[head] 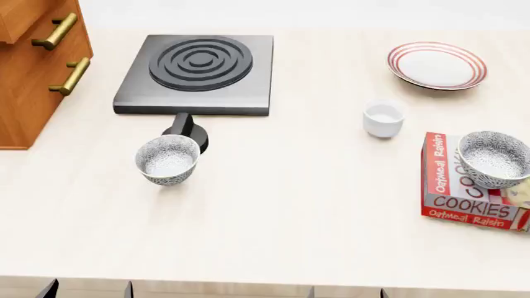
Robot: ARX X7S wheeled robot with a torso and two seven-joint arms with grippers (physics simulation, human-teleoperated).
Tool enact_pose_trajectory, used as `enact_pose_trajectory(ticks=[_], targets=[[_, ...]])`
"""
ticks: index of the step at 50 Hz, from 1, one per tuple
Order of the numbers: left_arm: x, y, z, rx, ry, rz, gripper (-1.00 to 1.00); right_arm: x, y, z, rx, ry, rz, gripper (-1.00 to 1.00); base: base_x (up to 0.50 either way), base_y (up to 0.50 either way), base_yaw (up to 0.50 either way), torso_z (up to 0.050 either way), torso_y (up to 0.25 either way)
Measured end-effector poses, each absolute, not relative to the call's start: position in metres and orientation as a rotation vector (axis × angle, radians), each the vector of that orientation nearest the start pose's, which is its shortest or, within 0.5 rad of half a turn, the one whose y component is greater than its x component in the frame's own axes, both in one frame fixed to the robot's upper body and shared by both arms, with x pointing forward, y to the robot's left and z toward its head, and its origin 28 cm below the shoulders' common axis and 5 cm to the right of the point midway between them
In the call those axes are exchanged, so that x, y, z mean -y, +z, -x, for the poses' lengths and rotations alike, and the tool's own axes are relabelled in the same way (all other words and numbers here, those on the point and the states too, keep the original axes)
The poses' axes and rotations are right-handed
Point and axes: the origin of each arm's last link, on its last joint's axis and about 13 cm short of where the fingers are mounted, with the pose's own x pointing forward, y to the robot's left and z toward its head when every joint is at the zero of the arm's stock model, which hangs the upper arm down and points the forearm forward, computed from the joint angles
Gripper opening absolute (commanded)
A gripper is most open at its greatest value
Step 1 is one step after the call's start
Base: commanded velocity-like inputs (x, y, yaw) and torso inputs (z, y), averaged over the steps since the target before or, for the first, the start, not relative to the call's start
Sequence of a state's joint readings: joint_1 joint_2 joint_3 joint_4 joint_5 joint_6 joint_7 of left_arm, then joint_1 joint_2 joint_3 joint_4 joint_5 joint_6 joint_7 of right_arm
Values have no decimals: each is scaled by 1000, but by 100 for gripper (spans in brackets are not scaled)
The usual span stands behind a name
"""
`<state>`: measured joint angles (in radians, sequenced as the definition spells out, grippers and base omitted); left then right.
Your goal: Pick the akita bowl on the cookies box and place it on the plate.
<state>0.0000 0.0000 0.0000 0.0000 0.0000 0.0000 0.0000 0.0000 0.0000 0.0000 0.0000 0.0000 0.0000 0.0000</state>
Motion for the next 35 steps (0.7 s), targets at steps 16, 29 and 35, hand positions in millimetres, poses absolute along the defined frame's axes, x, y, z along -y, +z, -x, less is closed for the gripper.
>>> enact_pose_trajectory(ticks=[16, 29, 35], targets=[[-206, 13, -211, -10, 7, 0, 100, 96, 14, -210, 8, 4, -3, 100, 0, 0, 0, 0, 0], [-209, 24, -214, 40, 48, 9, 100, 100, 21, -211, 54, -16, -22, 100, 185, 0, 0, 0, 0], [-213, 47, -219, 108, 76, 21, 100, 106, 46, -214, 127, -51, -30, 100, 500, 0, 0, 0, 0]])
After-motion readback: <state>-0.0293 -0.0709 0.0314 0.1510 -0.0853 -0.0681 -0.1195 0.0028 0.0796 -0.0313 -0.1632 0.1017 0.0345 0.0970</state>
